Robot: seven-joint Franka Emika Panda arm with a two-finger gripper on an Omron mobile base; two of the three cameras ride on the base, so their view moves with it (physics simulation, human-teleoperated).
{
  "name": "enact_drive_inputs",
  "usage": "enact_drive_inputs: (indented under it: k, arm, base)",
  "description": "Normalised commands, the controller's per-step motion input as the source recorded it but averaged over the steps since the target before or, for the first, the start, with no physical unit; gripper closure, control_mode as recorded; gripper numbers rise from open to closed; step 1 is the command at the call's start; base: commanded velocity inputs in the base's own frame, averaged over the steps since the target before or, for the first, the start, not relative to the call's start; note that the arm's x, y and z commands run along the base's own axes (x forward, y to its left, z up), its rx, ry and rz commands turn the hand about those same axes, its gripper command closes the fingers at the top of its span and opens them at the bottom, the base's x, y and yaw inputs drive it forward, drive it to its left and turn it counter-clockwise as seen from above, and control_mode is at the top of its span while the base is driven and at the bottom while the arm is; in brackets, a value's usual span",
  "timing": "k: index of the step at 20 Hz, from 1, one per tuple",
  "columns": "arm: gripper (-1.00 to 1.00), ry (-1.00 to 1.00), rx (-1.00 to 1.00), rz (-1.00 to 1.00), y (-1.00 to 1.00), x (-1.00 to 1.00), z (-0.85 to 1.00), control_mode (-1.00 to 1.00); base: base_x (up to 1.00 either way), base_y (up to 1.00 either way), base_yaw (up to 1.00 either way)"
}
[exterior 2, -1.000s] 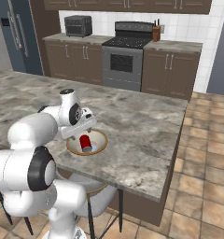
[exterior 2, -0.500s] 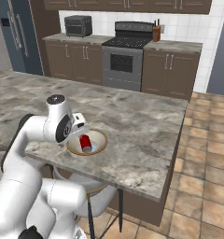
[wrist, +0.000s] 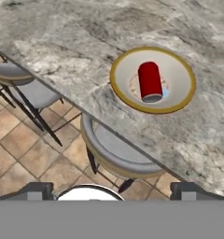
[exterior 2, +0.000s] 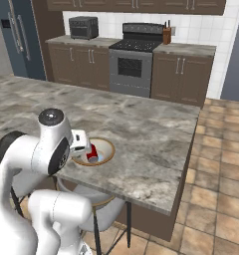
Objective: Open the fridge, grab two sodas, and place both sodas inside the bowl with ice on the dining counter.
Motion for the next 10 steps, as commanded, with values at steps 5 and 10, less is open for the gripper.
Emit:
enact_drive_inputs:
  k: [5,10]
  arm:
    - [-1.00,-0.01,0.13,-0.24,-0.03,-0.87,0.33,-1.00]
    - [-1.00,0.00,0.01,-0.21,0.12,-0.72,-0.02,-1.00]
  base:
    - [0.00,0.00,0.00]
    - [0.00,0.00,0.00]
